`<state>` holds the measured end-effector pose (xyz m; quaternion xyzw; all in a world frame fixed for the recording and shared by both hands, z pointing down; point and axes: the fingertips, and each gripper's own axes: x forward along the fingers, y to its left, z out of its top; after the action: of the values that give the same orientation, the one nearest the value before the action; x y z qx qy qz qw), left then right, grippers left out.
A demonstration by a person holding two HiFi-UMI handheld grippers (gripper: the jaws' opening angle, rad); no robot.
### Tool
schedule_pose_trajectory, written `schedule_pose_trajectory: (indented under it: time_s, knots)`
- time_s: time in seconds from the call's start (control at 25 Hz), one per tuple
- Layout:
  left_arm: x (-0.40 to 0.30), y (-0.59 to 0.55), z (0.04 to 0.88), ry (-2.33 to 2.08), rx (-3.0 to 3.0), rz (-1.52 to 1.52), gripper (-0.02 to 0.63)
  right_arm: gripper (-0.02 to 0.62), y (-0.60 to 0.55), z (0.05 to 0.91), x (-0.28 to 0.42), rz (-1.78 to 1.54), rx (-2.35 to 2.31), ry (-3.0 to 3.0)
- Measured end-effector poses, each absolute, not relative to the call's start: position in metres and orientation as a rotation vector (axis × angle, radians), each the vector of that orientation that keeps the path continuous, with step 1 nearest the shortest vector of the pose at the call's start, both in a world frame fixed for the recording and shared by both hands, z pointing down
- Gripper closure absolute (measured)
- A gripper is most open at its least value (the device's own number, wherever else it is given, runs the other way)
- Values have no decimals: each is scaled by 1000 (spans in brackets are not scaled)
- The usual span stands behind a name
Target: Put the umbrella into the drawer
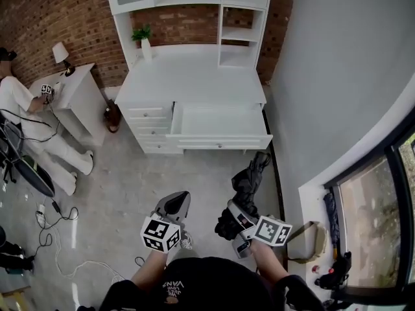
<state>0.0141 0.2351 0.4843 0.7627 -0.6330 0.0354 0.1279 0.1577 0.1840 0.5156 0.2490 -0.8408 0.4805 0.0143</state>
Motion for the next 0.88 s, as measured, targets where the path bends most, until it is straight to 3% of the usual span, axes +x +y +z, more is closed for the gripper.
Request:
schedule_pose_trajectory:
  time_s: [0.4, 0.88]
  knots:
    - [-83, 186, 479, -1709, 2328, 130, 600, 337, 147, 514, 64, 1553, 959, -2602]
    - [-116, 134, 491, -1623, 2370, 108, 600, 337, 103, 525, 27, 1590, 1041, -2562]
